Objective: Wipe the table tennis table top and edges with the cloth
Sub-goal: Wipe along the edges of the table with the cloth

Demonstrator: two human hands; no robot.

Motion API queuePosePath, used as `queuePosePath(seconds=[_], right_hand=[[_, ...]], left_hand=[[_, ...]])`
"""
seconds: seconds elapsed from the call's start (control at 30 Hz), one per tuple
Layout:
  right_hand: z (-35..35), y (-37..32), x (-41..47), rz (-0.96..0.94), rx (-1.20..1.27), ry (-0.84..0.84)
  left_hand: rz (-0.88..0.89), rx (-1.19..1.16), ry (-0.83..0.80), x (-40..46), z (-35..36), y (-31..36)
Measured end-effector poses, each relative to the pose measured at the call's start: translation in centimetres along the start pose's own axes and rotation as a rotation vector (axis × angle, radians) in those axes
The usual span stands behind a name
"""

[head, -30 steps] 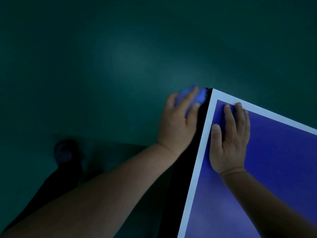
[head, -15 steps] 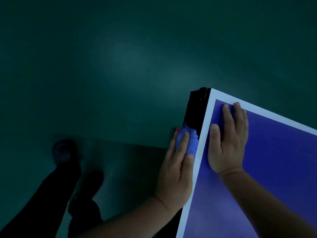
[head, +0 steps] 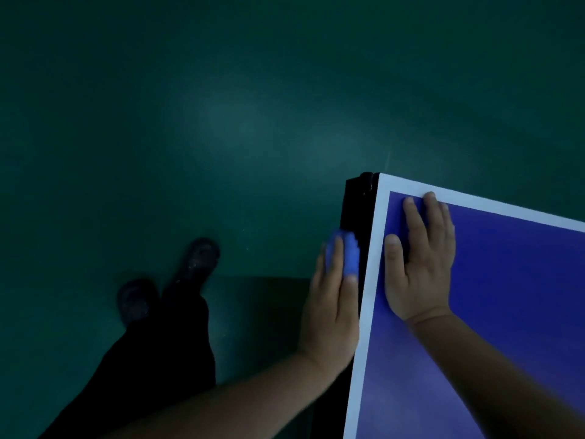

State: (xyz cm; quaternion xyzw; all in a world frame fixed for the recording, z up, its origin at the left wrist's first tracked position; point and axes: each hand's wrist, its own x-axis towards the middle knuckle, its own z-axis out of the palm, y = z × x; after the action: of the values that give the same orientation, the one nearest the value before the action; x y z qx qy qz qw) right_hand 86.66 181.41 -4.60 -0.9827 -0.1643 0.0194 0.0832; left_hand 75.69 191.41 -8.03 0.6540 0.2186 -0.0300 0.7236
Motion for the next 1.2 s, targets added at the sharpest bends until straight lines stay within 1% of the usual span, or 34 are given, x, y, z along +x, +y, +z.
queuePosePath(seconds=[0.03,0.1,0.27,0.33,0.53,0.6,0.7,0.77,0.8,0.9,0.93,0.97,1.03,1.1,1.2], right_hand=[[0.0,0.0,0.0,0.003,-0.003,0.000],[-0.1,-0.2,0.0,0.011,-0.002,0.000],[-0.3,-0.2,0.3,0.024,-0.005,-0.020],[-0.4,-0.3,0.1,0.034,-0.008,-0.024],[-0.7,-0.5,0.2,0.047,0.021,-0.030],[-0.7,-0.6,0.4,0.054,0.036,-0.014],[-0.7,-0.8,0.3,0.089,0.044,-0.002],[-0.6,-0.8,0.3,0.187,0.030,0.017],[-0.5,-1.0,0.3,0.268,0.022,0.030],[-0.3,-1.6,1.5,0.678,0.028,0.063],[-0.3,-2.0,1.8,0.776,0.033,0.055],[-0.3,-2.3,2.1,0.830,0.034,0.041],[-0.7,-2.6,2.6,0.868,0.035,0.035],[-1.5,-2.0,3.1,0.912,0.056,0.058],[-2.3,0.3,4.9,1.057,0.065,0.085]], left_hand=[[-0.046,0.001,-0.015,-1.1,0.0,-0.2],[-0.145,-0.026,-0.004,-0.2,0.1,0.1],[-0.164,-0.045,0.123,10.4,-0.2,2.9],[-0.176,-0.072,0.183,13.3,-0.4,3.7],[-0.246,-0.197,0.148,16.6,-0.8,3.9],[-0.236,-0.182,0.105,17.6,-1.3,4.3],[-0.192,-0.077,-0.044,19.6,-2.3,5.3],[-0.161,0.021,-0.197,21.2,-2.9,6.2],[-0.141,0.074,-0.271,21.7,-3.4,6.6],[-0.134,0.179,-0.550,23.9,-3.8,7.8],[-0.140,0.209,-0.646,24.5,-3.8,8.3],[-0.154,0.238,-0.747,25.1,-3.6,8.8],[-0.208,0.296,-0.925,26.0,-3.2,9.5],[-0.212,0.360,-1.078,26.4,-3.2,9.9],[-0.194,0.424,-1.251,26.7,-3.8,10.0]])
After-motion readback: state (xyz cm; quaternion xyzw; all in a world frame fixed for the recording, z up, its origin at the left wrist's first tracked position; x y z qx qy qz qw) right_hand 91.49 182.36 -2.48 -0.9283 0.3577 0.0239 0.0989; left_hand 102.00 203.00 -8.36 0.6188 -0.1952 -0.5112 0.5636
